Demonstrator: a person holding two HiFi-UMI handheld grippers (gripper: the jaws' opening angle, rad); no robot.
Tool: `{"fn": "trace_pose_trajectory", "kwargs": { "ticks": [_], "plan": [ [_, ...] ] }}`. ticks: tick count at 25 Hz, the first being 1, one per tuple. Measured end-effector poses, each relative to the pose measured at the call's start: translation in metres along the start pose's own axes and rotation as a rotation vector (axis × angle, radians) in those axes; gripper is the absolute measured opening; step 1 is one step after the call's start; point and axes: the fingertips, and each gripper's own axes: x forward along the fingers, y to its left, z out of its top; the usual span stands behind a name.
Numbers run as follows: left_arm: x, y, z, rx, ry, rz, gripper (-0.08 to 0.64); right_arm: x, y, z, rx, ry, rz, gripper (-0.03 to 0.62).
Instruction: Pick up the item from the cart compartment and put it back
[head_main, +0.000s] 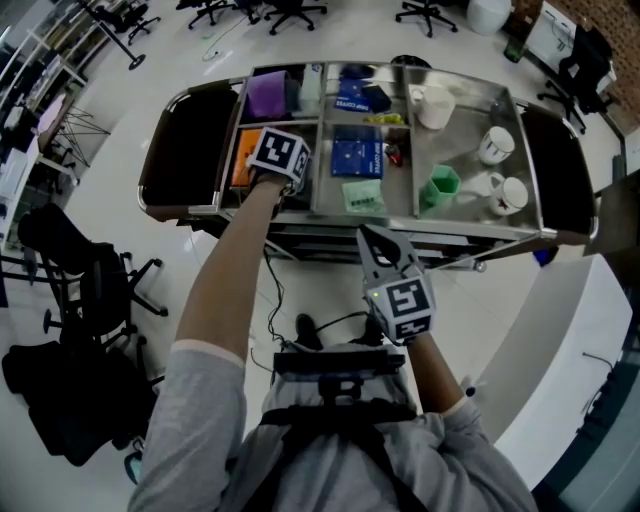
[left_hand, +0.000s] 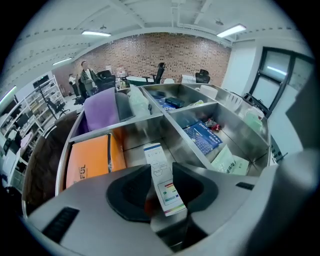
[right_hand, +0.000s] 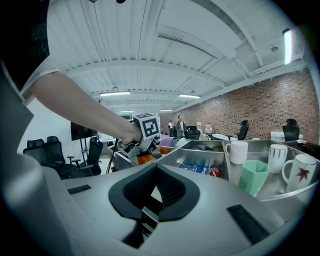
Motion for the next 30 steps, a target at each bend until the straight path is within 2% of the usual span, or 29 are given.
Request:
{"fn": "trace_pose_trajectory", "kwargs": {
  "ticks": [5,11,19,25,30],
  "plan": [
    [-0.011,0.0,0.007,-0.004,-0.055,0.001,0.138,0.001,0.003,0.0,-0.001,0.006,0.007,0.009],
    [-0.033,-0.001,0.021,0.001,-0.162,0.0,0.138,0.001,0.002,0.0,-0.006,0.007,0.006,0.009],
    [-0.06,0.0,0.02,-0.006,-0.259,-0.005,0.14,-0.001,-0.005,0.011,0.015,-0.022,-0.013,0.009],
    [-0.093,-0.01,0.028,0.005,-0.379,-0.032,0.14,-0.004,-0.006,0.009,-0.015,-0.002,-0.017,0.009],
    [-0.121,-0.026,0.028,0.012,-0.483,-0.067,0.14,-0.005,-0.007,0.009,0.006,-0.002,-0.01,0.009]
  ]
}}
